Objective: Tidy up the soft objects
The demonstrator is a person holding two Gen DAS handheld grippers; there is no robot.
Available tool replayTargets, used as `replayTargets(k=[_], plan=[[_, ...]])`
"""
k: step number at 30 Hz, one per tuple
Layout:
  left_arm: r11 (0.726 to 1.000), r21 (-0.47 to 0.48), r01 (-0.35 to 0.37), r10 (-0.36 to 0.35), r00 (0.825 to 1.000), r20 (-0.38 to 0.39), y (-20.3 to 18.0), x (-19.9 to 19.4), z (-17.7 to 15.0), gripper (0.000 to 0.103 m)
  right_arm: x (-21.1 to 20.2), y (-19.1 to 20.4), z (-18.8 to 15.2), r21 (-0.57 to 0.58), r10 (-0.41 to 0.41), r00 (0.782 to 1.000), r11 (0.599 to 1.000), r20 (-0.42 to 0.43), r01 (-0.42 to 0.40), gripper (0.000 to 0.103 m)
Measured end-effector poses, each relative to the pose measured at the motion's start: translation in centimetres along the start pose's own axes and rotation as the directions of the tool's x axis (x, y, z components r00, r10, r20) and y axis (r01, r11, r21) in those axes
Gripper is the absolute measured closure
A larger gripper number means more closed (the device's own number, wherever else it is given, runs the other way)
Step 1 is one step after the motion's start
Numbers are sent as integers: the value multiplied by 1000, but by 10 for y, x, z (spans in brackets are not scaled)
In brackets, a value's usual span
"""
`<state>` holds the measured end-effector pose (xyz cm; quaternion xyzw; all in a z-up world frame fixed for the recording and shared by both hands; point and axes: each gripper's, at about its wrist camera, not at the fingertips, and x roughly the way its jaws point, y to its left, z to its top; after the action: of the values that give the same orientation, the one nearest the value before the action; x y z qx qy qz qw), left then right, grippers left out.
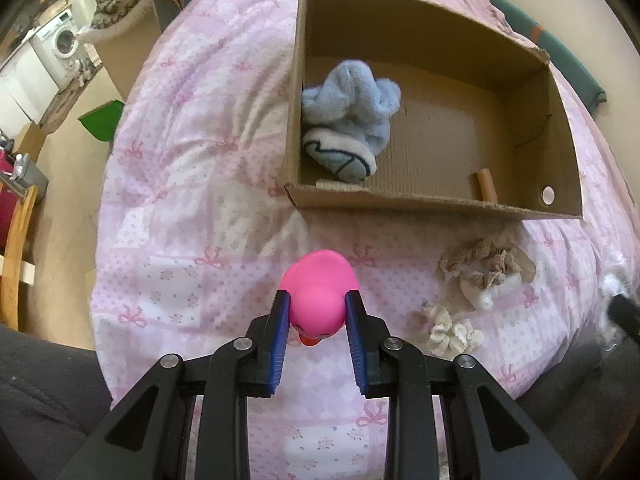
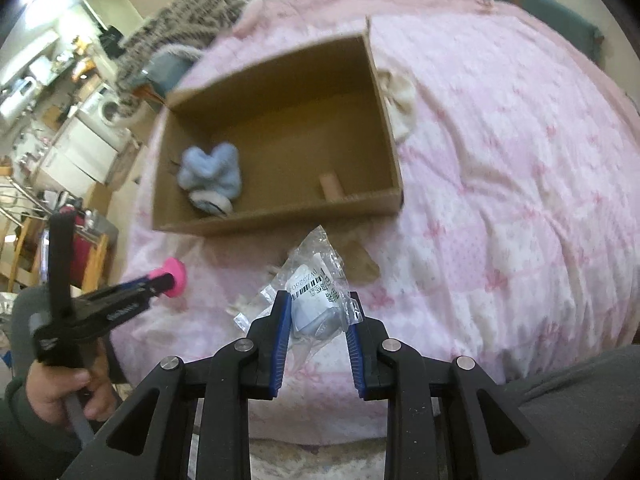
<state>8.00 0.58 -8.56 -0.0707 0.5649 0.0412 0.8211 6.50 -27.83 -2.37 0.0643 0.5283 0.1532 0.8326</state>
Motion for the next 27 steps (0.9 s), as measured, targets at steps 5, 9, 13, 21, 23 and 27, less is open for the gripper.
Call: replayTargets(k=[5,9,13,21,23,27], plan=[[1000,3,-11,11,996,86,0,-25,5,78,-23,5,11,-21,52,993,999,110,-50,75],[1000,2,-1,1,986,168,1,-52,15,78,-38,7,22,-23,76,981,997,177,-73,75],[1000,-7,7,-5,974,226,4,-71,27,78,-47,7,36,-37,92,969,996,228,-86,75],[1000,-7,10,-8,955,296,2,-97,54,78,-48,10,62,-60,126,956,992,264,-114,75],[1000,8,6,-9,953,303,-1,-100,61,78,-46,12,68,-68,131,954,991,269,-117,75],[999,35,-3,-8,949,315,-8,-100,70,78,-38,16,80,-75,138,954,990,268,-122,75]])
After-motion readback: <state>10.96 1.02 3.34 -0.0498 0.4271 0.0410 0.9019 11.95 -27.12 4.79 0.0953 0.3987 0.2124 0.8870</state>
